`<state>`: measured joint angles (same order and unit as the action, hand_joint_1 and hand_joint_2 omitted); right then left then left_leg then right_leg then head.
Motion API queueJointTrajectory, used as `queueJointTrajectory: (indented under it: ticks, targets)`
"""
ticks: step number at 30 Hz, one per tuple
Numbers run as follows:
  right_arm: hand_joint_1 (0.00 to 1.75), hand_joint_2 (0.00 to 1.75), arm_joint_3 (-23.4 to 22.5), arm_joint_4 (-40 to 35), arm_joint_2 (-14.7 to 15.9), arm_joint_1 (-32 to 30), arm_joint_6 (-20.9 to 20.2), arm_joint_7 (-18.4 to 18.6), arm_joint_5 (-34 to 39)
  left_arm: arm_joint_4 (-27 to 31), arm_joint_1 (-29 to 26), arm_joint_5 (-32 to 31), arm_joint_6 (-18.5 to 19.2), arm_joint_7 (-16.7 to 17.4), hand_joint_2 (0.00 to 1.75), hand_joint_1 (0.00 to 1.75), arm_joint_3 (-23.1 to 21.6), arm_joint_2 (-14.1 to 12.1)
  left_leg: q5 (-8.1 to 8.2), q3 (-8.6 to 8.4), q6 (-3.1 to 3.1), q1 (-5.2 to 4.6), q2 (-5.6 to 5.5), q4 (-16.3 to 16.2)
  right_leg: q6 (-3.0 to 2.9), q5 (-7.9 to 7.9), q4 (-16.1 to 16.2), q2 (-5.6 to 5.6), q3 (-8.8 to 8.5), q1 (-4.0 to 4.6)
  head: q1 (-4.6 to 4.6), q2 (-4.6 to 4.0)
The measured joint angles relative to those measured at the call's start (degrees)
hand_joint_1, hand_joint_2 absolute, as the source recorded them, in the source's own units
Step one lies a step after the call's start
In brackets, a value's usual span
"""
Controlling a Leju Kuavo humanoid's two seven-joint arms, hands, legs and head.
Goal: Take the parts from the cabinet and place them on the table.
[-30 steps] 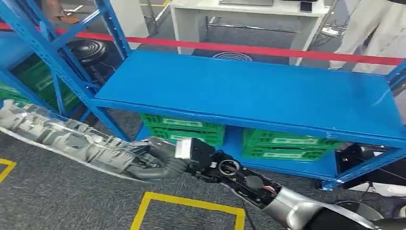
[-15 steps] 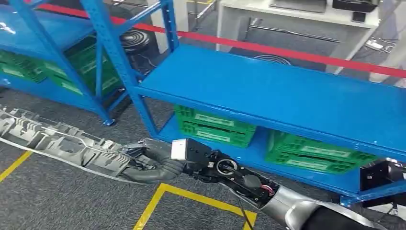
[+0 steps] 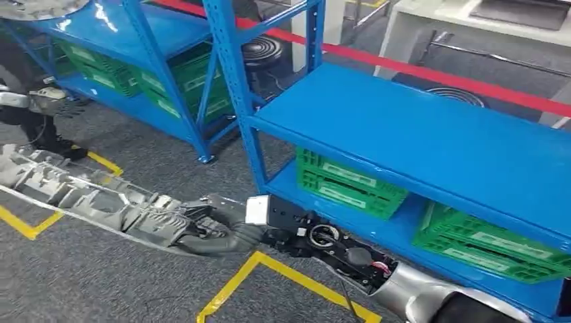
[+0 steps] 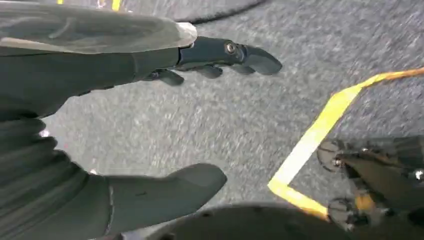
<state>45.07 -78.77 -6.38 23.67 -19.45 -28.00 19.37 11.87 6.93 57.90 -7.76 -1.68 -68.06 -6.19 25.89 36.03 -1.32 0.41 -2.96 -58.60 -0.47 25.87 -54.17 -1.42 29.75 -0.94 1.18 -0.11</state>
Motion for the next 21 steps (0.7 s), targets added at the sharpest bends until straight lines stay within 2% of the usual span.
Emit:
queueJointTrajectory:
  ticks: [1, 2, 3, 4, 5, 6, 7, 8, 9, 10, 12, 13, 14, 15, 16, 17, 18, 19, 20, 21]
  targets:
    - [1.75, 1.75, 0.0, 0.02, 0.0, 0.13, -0.09, 0.07, 0.0, 0.0, 0.17, 0.15, -0.07, 0.24, 1.75, 0.0, 0.02, 0.07, 2.42, 2.44, -0.41, 0.16, 1.48, -4.91, -0.01, 0.01, -0.01, 0.85, 0.06, 0.12, -0.37, 0.0]
    - [1.75, 1.75, -0.02, 0.07, 0.02, 0.12, -0.09, 0.09, 0.02, 0.0, 0.27, 0.15, -0.13, 0.5, 1.75, 0.0, 0.02, 0.11, 4.39, 4.84, -0.7, 0.36, 2.11, -9.74, -0.01, 0.03, -0.01, 1.74, 0.09, 0.25, -0.34, 0.0]
    - [1.75, 1.75, -0.02, 0.11, 0.0, 0.12, -0.09, 0.09, 0.04, 0.0, 0.27, 0.15, -0.15, 0.61, 1.75, 0.0, 0.02, 0.18, 5.45, 6.68, -0.93, 0.5, 2.4, -13.4, -0.06, 0.09, -0.02, 2.64, 0.15, 0.29, -0.43, 0.0]
    - [1.75, 1.75, 0.0, 0.15, 0.0, 0.12, -0.09, 0.09, 0.13, 0.0, 0.21, 0.15, -0.15, 0.74, 1.75, 0.0, 0.02, 0.26, 5.34, 7.31, -1.14, 0.61, 2.53, -14.62, -0.02, 0.13, -0.02, 3.47, 0.15, 0.31, -0.54, 0.0]
    - [1.75, 1.75, 0.0, 0.15, 0.0, 0.14, -0.07, 0.09, 0.13, 0.0, 0.13, 0.15, -0.15, 1.01, 1.75, 0.0, 0.02, 0.31, 3.88, 6.34, -1.18, 0.73, 2.64, -12.72, 0.04, 0.22, -0.02, 4.22, 0.11, 0.31, -0.61, 0.0]
    - [1.75, 1.75, 0.0, 0.15, 0.0, 0.15, 0.02, 0.09, 0.13, 0.0, 0.08, 0.15, -0.2, 1.44, 1.75, 0.0, 0.02, 0.31, 1.58, 3.95, -1.16, 0.86, 2.97, -8.21, 0.14, 0.32, -0.04, 4.95, 0.05, 0.3, -0.67, 0.0]
    - [1.75, 1.75, 0.0, 0.15, 0.0, 0.17, 0.02, 0.15, 0.13, 0.0, 0.1, 0.2, -0.35, 1.97, 1.75, 0.0, 0.02, 0.33, -0.93, 0.65, -1.04, 0.87, 3.89, -2.21, 0.35, 0.47, -0.04, 5.62, -0.14, 0.3, -0.72, 0.0]
    - [1.75, 1.75, 0.0, 0.15, 0.0, 0.19, 0.02, 0.26, 0.13, 0.02, 0.15, 0.33, -0.46, 2.38, 1.75, 0.0, 0.02, 0.33, -2.63, -2.39, -0.89, 0.77, 6.42, 2.92, 0.62, 0.65, -0.05, 6.11, -0.4, 0.43, -0.74, 0.0]
    - [1.75, 1.75, -0.02, 0.15, 0.0, 0.22, 0.02, 0.39, 0.11, 0.0, 0.35, 0.37, -0.48, 2.71, 1.75, 0.0, 0.02, 0.46, -1.96, -3.08, -0.4, 0.04, 8.21, 4.48, 0.98, 0.87, -0.1, 6.56, -0.35, 0.98, -0.87, 0.0]
    - [1.75, 1.75, 0.0, 0.15, 0.0, 0.31, -0.02, 0.55, 0.11, 0.0, 0.42, 0.61, -0.5, 2.82, 1.75, 0.0, 0.07, 0.5, -2.34, -2.73, 0.26, 0.06, 6.99, 4.51, 1.19, 0.98, -0.13, 7.05, -0.41, 0.97, -0.36, 0.0]
    - [1.75, 1.75, 0.02, 0.15, 0.0, 0.33, -0.07, 0.66, 0.11, 0.0, 0.26, 0.9, -0.5, 2.82, 1.75, 0.0, 0.11, 0.52, -2.17, -2.4, 0.79, -0.19, 5.69, 4.33, 1.76, 1.14, -0.01, 8.14, -0.69, 0.96, -0.3, 0.0]
    - [1.75, 1.75, 0.02, 0.07, 0.0, 0.36, -0.07, 0.83, 0.09, 0.0, 0.26, 1.01, -0.5, 2.8, 1.75, 0.0, 0.2, 0.52, -2.34, -2.5, 1.25, -0.09, 4.93, 4.58, 2.16, 1.43, -0.1, 8.7, -0.88, 0.84, -0.3, 0.0]
    - [1.75, 1.75, 0.02, -0.04, 0.0, 0.43, 0.0, 1.03, 0.0, 0.0, 0.13, 1.03, -0.5, 2.69, 1.75, 0.0, 0.35, 0.78, -2.5, -2.79, 1.52, 0.3, 4.28, 4.81, 2.6, 2.26, -0.9, 6.76, -0.73, 0.4, -0.15, 0.0]
    - [1.75, 1.75, 0.02, -0.18, 0.0, 0.49, 0.02, 1.09, -0.02, 0.0, 0.14, 1.03, -0.5, 2.62, 1.75, 0.0, 0.44, 0.87, -2.48, -2.78, 1.69, 0.27, 3.68, 4.82, 2.59, 3.96, -3.43, 4.15, 0.3, 0.39, -0.1, 0.0]
    - [1.75, 1.75, 0.0, -0.33, 0.02, 0.55, 0.11, 1.2, -0.04, 0.0, 0.2, 1.03, -0.5, 2.62, 1.75, 0.0, 0.48, 0.92, -2.55, -2.78, 2.26, 0.2, 3.22, 4.8, 2.54, 6.54, -8.14, 2.72, 2.5, 0.35, 0.25, 0.0]
    - [1.75, 1.75, 0.0, -0.33, 0.11, 0.54, 0.39, 1.44, -0.07, 0.0, 0.21, 0.98, -0.48, 2.62, 1.75, 0.0, 0.5, 0.92, -2.54, -2.76, 2.38, 0.13, 2.47, 4.8, 2.55, 8.91, -13.69, 1.93, 5.2, 0.48, 0.64, 0.0]
    - [1.75, 1.75, 0.0, -0.33, 0.13, 0.48, 0.48, 1.62, -0.09, 0.0, 0.21, 0.9, -0.39, 2.62, 1.75, 0.0, 0.5, 0.94, -2.52, -2.75, 2.43, -0.02, 1.63, 4.8, 2.57, 10.4, -18.34, 1.61, 7.55, 0.5, 0.9, 0.0]
    - [1.75, 1.75, 0.02, -0.33, 0.18, 0.35, 0.59, 1.77, -0.2, 0.0, 0.2, 0.74, -0.24, 2.62, 1.75, 0.0, 0.5, 0.98, -2.52, -2.8, 2.44, -0.09, 0.76, 4.78, 2.54, 10.37, -20.39, 1.56, 8.76, 0.49, 0.99, 0.0]
    - [1.75, 1.75, 0.02, -0.33, 0.22, 0.32, 0.79, 1.97, -0.59, 0.0, 0.18, 0.61, -0.15, 2.56, 1.75, 0.0, 0.5, 1.03, -2.52, -2.87, 2.44, -0.1, -0.14, 4.73, 2.41, 9.05, -19.48, 1.53, 8.57, 0.5, 0.95, 0.0]
    - [1.75, 1.75, 0.02, -0.37, 0.24, 0.33, 1.05, 2.21, -0.83, 0.0, 0.15, 0.48, -0.13, 2.27, 1.75, 0.0, 0.5, 1.07, -2.51, -2.91, 2.42, -0.09, -1.1, 4.62, 2.23, 6.46, -15.88, 1.36, 7.2, 0.47, 1.01, 0.0]
